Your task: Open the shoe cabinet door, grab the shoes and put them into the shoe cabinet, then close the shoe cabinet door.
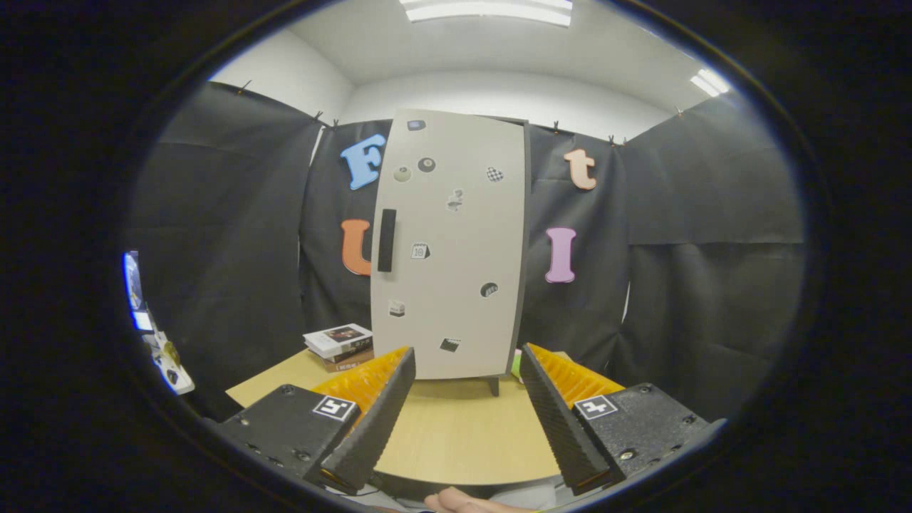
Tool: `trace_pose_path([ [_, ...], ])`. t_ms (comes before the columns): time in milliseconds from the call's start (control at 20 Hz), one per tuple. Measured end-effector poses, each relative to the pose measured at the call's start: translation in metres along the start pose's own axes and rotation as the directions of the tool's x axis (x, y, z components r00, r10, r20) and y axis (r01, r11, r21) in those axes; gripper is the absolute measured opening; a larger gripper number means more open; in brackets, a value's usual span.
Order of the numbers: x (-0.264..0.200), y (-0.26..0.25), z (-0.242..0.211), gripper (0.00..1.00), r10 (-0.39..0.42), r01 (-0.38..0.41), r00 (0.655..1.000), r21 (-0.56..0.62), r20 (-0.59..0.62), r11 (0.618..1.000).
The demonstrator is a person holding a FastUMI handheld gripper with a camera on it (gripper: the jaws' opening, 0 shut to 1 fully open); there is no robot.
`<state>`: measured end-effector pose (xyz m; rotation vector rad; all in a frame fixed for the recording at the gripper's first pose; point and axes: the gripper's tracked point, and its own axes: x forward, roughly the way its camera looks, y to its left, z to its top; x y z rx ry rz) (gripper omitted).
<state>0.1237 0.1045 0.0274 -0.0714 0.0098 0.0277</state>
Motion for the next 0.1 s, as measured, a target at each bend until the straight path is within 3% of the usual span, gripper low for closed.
trace_pose_path([
  [100,-0.0006,-0.0099,0.0018,0.96,-0.019,0.019,1.000,0.014,0.007,1.000],
])
